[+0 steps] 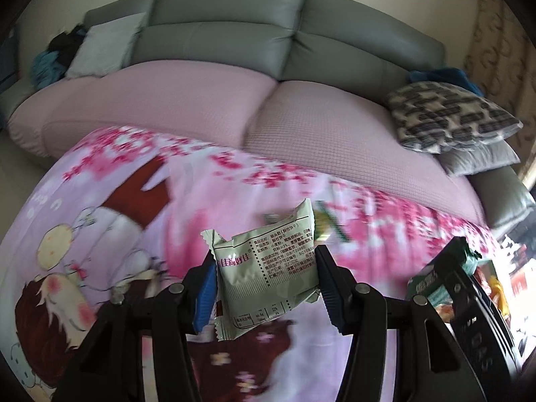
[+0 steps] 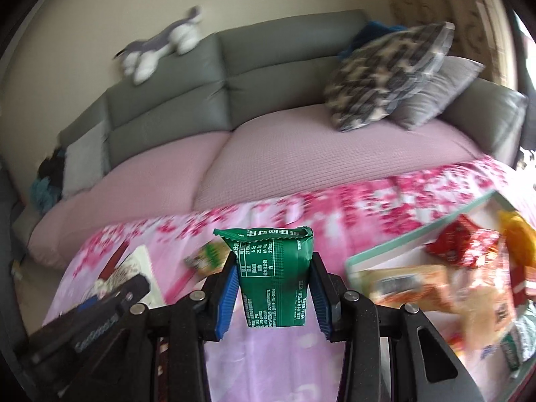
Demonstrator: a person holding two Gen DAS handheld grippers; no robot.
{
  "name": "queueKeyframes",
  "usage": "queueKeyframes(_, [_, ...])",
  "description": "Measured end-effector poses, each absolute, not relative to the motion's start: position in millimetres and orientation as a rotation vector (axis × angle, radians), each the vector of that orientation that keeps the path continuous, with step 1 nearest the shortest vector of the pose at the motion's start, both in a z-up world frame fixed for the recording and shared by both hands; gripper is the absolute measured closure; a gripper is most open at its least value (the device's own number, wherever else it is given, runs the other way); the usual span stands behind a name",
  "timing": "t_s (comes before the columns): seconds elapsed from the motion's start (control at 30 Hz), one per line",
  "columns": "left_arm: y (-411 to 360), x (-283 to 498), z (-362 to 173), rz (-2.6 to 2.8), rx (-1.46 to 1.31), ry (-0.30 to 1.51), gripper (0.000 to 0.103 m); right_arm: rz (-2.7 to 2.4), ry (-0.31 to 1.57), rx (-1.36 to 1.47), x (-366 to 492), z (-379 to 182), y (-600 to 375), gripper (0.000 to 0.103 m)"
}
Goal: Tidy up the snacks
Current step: 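Carry both packs over the tray and open both grippers to drop them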
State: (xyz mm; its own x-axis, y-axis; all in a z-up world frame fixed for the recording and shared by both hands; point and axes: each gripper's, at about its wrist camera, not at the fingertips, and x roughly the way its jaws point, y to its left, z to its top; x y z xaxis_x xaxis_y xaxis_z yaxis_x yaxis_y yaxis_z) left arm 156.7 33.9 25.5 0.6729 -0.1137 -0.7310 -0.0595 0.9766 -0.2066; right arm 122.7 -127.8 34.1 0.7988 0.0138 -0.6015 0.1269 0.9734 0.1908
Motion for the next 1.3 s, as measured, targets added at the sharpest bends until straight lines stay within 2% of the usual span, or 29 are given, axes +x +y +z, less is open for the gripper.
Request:
queueKeyframes(0.23, [-45,156,45,-0.227,-0.112,0.801,0.047,-0.321,0.585,0.305,111,45,-194,0.06])
queueKeyframes(0.47, [-105,151,42,-0.375,-0.03,0.812,0.047,-0.551,0.556,0.394,92,55,-255,0.06])
queueKeyframes(0.73, [-141,139,28,-0.453,0.039,0.85,0.047,-0.649,0.496,0.458,64,67,-288,0.06])
queueKeyframes(1.0, [-161,129,18,-0.499,0.075,0.878,0.045,-0.723,0.549,0.515,61,52,-310,0.059])
queueKeyframes(1.03, [-161,129,17,-0.504,0.069,0.886,0.045,-0.73,0.563,0.518,62,49,-312,0.058])
queueKeyframes(1.17, [-162,130,14,-0.51,0.055,0.906,0.044,-0.756,0.572,0.536,59,43,-319,0.038])
queueKeyframes(1.23, [-158,131,16,-0.507,0.041,0.908,0.041,-0.761,0.568,0.535,58,43,-320,0.034])
queueKeyframes(1.3, [-154,131,19,-0.506,0.025,0.906,0.033,-0.755,0.565,0.535,58,43,-319,0.029])
